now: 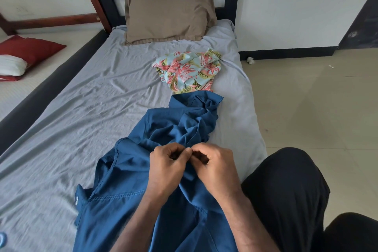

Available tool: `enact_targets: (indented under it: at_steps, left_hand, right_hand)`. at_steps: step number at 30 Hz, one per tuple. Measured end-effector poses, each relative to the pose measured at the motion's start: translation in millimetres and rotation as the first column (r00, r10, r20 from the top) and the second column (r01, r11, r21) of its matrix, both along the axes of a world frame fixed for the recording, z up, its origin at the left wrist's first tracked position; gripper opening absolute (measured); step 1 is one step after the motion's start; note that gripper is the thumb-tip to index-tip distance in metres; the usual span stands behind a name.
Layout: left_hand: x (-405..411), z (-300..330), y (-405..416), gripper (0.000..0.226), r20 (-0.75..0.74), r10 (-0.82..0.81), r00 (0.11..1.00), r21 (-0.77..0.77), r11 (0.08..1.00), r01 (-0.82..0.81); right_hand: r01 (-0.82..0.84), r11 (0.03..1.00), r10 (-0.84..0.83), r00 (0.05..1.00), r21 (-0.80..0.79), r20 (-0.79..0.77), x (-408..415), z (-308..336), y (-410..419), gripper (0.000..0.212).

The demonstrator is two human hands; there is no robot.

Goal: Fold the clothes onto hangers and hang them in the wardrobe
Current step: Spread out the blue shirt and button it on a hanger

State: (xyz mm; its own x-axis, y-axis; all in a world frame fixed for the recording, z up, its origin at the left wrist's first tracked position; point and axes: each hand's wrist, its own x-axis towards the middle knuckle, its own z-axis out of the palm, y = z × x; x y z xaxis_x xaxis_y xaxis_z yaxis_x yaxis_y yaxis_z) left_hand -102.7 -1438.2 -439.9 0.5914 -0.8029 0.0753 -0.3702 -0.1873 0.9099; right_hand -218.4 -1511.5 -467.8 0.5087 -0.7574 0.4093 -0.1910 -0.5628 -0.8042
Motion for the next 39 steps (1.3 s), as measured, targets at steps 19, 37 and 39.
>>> enact_targets:
  at_steps: [19,37,39]
  left_hand:
    - [-11,17,-4,0.02,-0.815,0.094,0.572,0.061,0.995,-0.077]
    - [-1,1,-6,0.02,-0.408,-0.082,0.909,-0.012,0.996,0.085]
    - [6,-5,-5,0.037,-0.25,-0.152,0.956,0.026,0.986,0.164]
  right_hand:
    - [0.032,0.995,-0.026,0.997,-0.091,0.072,3,3,3,0.004]
    - [-0.089,0.987,0.055,0.968,0.134,0.243,-1,-3,-10,0.011]
    - [-0.023,0.969,-0.035,0.972,0.246,0.23,-1,-3,-10,0.009]
